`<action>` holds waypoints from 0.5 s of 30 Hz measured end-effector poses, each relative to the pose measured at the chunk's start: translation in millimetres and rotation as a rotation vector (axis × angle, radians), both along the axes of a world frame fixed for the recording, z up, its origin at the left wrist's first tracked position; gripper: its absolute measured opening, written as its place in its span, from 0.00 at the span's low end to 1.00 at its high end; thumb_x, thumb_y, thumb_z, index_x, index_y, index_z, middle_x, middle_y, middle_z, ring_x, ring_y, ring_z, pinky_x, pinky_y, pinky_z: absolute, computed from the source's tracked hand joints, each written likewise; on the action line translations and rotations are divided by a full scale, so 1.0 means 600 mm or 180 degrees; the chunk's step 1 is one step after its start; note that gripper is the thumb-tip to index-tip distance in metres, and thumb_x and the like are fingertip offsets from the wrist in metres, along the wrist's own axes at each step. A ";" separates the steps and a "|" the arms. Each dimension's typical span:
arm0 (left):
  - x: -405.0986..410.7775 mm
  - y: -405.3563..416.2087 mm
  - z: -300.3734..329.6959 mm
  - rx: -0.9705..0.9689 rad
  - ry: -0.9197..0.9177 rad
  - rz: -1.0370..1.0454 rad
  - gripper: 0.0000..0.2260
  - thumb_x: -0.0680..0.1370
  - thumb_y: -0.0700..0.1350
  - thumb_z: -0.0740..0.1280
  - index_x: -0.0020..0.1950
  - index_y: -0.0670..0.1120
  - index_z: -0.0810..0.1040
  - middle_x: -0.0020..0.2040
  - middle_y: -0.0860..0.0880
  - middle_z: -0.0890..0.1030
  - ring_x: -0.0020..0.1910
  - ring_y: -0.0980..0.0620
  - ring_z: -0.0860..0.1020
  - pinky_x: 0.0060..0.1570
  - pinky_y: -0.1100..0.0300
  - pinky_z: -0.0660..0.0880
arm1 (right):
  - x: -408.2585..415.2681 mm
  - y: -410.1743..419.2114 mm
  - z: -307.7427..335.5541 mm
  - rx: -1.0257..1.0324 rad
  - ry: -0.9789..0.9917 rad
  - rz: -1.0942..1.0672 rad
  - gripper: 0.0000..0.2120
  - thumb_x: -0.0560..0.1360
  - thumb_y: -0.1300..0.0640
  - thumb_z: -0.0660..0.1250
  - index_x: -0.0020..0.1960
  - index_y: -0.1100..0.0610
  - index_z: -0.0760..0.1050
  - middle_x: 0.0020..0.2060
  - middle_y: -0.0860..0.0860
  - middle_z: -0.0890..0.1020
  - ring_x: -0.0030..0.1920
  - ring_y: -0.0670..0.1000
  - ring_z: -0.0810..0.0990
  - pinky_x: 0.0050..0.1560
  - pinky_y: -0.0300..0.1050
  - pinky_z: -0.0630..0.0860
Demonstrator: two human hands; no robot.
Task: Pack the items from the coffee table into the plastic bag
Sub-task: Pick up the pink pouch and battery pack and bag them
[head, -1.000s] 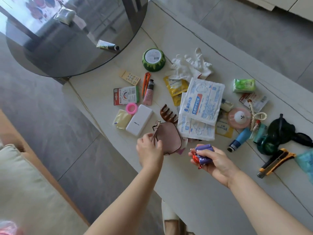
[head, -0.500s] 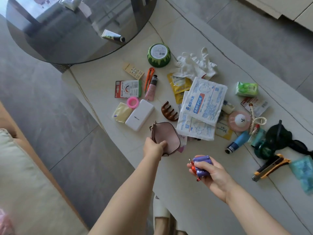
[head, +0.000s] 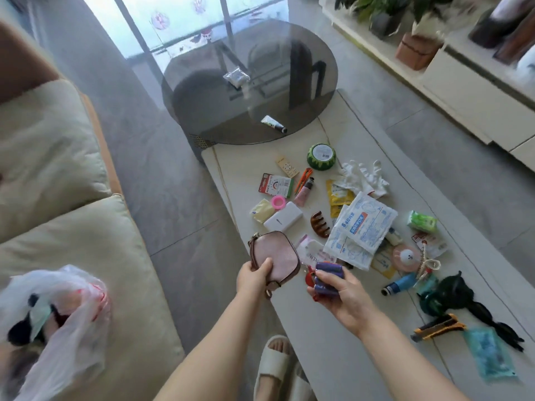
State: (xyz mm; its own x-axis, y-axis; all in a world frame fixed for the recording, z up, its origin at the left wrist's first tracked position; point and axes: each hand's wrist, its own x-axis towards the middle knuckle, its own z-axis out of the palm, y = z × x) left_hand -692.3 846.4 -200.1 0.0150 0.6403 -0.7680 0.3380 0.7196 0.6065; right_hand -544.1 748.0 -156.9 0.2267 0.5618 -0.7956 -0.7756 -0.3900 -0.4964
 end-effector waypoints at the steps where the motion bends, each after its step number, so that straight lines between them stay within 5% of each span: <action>1: -0.016 -0.001 0.020 0.0061 -0.0012 0.0079 0.12 0.73 0.51 0.70 0.46 0.42 0.77 0.41 0.44 0.80 0.35 0.43 0.78 0.31 0.55 0.73 | -0.014 0.009 0.020 0.0087 -0.0007 0.0086 0.07 0.75 0.71 0.63 0.48 0.61 0.73 0.39 0.58 0.78 0.38 0.56 0.78 0.32 0.43 0.81; 4: -0.070 -0.003 0.085 0.0284 -0.0007 0.0297 0.17 0.69 0.54 0.71 0.47 0.41 0.79 0.43 0.44 0.81 0.41 0.44 0.79 0.39 0.53 0.75 | -0.060 0.035 0.082 0.0318 -0.0076 0.0483 0.06 0.75 0.71 0.63 0.48 0.62 0.72 0.41 0.60 0.78 0.37 0.56 0.79 0.33 0.41 0.81; 9: -0.189 -0.007 0.189 0.0463 -0.0117 0.0926 0.07 0.77 0.44 0.68 0.46 0.40 0.75 0.34 0.45 0.78 0.21 0.49 0.72 0.18 0.64 0.68 | -0.155 0.084 0.172 0.0590 -0.0252 0.1171 0.12 0.74 0.72 0.62 0.57 0.66 0.71 0.42 0.60 0.79 0.40 0.55 0.78 0.37 0.41 0.80; 15: -0.363 -0.010 0.257 0.0614 -0.0175 0.1922 0.16 0.74 0.46 0.72 0.53 0.35 0.76 0.35 0.40 0.79 0.22 0.47 0.73 0.20 0.63 0.68 | -0.301 0.152 0.251 0.0722 -0.0379 0.1953 0.09 0.74 0.70 0.65 0.52 0.61 0.74 0.39 0.55 0.80 0.39 0.53 0.77 0.47 0.50 0.76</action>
